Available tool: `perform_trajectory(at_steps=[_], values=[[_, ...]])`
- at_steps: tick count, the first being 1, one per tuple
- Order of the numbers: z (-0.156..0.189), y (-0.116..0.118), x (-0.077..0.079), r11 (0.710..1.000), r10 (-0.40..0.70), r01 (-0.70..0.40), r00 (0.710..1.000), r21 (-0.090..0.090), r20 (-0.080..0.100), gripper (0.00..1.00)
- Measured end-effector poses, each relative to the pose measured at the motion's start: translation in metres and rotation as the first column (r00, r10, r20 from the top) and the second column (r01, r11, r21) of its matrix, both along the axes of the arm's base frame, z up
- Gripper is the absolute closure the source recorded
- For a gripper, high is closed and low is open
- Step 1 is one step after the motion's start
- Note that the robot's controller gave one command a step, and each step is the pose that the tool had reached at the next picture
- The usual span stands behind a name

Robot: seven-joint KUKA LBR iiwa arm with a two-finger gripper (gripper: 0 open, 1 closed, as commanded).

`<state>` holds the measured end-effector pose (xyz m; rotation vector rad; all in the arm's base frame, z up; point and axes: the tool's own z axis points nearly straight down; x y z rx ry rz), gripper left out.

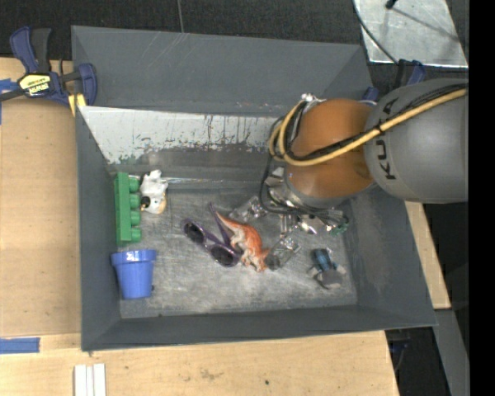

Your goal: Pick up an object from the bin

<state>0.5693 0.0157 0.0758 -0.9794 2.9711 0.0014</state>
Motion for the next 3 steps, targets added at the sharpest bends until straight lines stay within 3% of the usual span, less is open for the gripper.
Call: perform_trajectory(at_steps=[1, 2, 3], values=[[0.019, 0.028, 0.004, 0.969, 0.248, -0.248, 0.969, -0.007, -0.011, 0.00], [0.017, 0.053, 0.011, 0.951, 0.309, -0.309, 0.951, -0.003, -0.006, 0.00], [0.003, 0.050, 0.018, 0.997, 0.073, -0.074, 0.997, -0.009, -0.009, 0.00]])
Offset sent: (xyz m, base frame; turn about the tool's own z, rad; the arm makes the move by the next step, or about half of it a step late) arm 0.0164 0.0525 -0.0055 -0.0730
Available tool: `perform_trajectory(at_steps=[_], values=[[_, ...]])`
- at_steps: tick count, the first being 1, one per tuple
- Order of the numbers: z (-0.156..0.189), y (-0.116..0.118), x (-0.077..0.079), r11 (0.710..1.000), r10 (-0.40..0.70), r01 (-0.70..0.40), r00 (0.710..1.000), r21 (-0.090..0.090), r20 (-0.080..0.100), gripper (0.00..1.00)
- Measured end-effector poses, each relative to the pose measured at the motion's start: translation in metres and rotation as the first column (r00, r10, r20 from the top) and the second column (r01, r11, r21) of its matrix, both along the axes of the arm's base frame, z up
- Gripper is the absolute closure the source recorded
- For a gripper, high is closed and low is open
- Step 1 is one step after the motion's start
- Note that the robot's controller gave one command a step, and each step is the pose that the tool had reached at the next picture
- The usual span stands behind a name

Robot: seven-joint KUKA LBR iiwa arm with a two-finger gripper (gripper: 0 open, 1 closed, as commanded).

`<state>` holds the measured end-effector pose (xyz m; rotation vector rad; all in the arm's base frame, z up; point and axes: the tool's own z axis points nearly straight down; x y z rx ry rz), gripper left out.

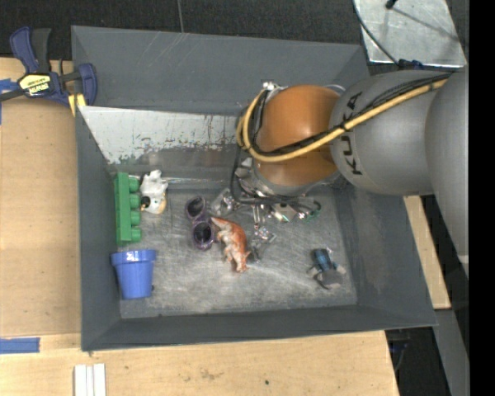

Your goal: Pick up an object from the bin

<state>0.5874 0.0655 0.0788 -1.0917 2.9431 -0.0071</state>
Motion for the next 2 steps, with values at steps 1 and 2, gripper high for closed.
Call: perform_trajectory(at_steps=[1, 2], values=[[-0.002, 0.014, -0.040, 0.973, 0.229, -0.229, 0.973, 0.003, 0.003, 0.00], [0.032, 0.041, 0.002, 0.917, 0.399, -0.399, 0.917, 0.004, -0.001, 1.00]])
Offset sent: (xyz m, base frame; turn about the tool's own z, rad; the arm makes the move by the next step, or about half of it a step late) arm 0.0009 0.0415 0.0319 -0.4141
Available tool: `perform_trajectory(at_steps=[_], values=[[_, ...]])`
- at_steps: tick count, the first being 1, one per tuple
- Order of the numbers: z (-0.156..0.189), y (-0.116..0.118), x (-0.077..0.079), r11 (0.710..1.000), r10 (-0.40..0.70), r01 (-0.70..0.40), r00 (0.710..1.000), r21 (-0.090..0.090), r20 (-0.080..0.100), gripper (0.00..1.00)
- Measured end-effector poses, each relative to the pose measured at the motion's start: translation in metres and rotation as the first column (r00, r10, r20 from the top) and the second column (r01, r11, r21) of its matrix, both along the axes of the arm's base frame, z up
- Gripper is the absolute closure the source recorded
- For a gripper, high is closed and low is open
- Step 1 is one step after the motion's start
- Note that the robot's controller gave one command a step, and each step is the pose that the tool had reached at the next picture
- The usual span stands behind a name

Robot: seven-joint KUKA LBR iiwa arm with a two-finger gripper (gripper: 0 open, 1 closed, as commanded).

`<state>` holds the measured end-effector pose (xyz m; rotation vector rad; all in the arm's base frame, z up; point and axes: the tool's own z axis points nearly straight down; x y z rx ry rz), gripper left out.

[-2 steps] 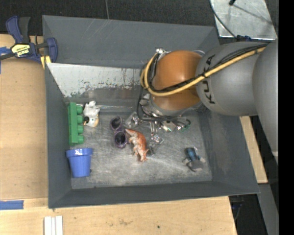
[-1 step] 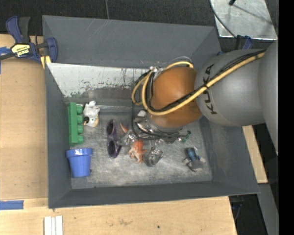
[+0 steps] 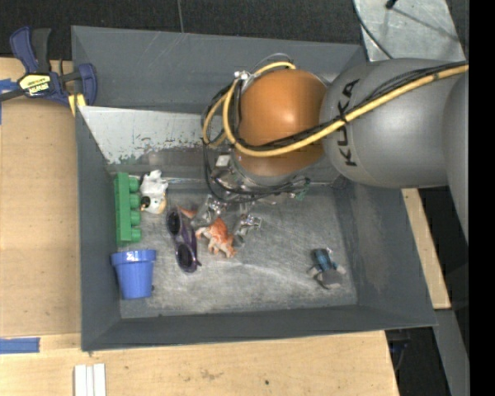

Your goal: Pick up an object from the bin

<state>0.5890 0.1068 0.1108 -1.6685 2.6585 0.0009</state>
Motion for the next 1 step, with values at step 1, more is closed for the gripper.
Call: perform_trajectory(at_steps=[1], values=[[-0.0001, 0.0000, 0.0000, 1.000, 0.000, 0.000, 1.000, 0.000, 0.000, 1.00]])
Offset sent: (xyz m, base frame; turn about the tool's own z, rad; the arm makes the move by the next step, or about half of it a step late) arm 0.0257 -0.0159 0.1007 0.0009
